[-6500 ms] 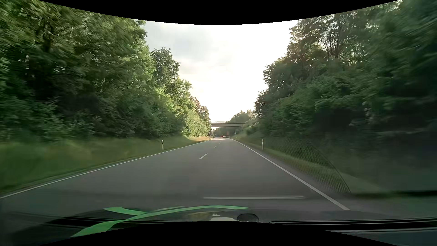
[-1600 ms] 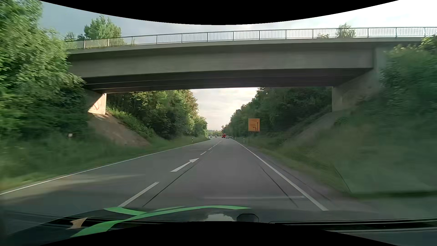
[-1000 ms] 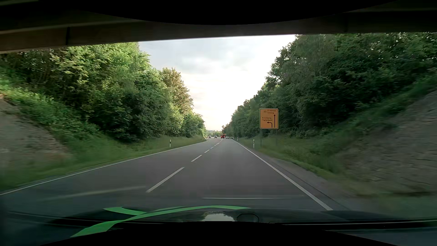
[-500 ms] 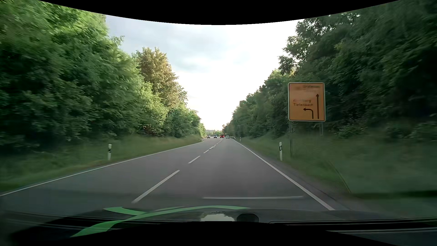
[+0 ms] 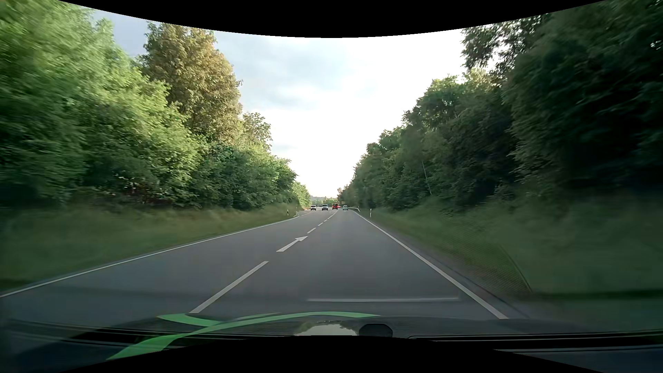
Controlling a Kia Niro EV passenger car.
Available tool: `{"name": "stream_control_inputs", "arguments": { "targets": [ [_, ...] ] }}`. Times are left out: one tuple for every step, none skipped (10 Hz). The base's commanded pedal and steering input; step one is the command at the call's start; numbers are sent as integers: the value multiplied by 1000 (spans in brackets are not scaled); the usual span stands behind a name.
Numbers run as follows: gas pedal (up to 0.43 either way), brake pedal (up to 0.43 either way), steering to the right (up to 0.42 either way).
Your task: Follow the waypoints while adhering to traffic rules and regulations
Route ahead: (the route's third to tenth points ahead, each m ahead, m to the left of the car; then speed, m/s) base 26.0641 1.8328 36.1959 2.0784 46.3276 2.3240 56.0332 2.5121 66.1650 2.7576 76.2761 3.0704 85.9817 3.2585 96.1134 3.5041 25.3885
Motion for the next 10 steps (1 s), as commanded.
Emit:
{"name": "stream_control_inputs", "arguments": {
  "targets": [
    [228,0,-3],
    [228,0,-3],
    [220,0,-3],
    [189,0,-3],
    [177,0,-3],
    [177,0,-3],
    [177,0,-3],
    [189,0,-3],
    [189,0,-3],
    [189,0,-3]
  ]
}}
